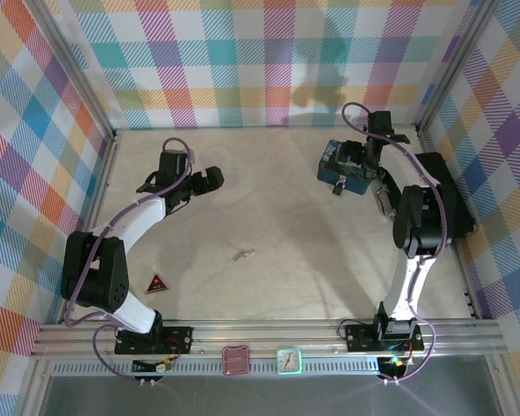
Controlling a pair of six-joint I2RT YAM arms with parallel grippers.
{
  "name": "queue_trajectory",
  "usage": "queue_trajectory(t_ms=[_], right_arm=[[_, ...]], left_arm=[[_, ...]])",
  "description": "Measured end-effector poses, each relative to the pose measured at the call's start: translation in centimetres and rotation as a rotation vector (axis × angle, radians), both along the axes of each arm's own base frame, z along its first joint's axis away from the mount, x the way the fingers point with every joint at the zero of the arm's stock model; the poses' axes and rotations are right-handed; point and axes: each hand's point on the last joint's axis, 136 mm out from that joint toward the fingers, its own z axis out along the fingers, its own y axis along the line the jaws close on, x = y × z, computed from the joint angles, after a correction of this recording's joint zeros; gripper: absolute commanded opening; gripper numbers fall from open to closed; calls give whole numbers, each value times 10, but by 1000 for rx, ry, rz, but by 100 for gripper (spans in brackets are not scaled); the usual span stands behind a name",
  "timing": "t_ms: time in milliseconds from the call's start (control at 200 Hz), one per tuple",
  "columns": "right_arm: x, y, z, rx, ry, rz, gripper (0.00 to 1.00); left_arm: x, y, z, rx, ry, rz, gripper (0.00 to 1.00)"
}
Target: Unlock a padlock with a key
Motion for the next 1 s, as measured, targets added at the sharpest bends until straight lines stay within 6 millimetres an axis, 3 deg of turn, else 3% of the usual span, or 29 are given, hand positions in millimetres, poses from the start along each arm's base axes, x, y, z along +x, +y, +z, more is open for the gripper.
queue_trajectory(t_ms=[150, 385, 515, 645, 880, 1000], right_arm=[[2, 4, -11, -70, 37, 19, 94], [1, 50, -20, -198, 59, 166, 89], [-8, 91, -22, -246, 55, 277, 86], [-17, 133, -25, -255, 28, 380, 83], [-42, 208, -24, -252, -19, 609, 77], [-66, 254, -24, -234, -46, 802, 78]], left_arm=[[-7, 2, 5, -20, 4, 21, 100], [1, -11, 19, -137, -27, 27, 100], [12, -17, 22, -208, -50, 46, 100], [13, -22, 13, -238, -24, 43, 100], [-11, -15, -21, -209, 59, 57, 100], [-23, -9, -21, -177, 74, 58, 100]])
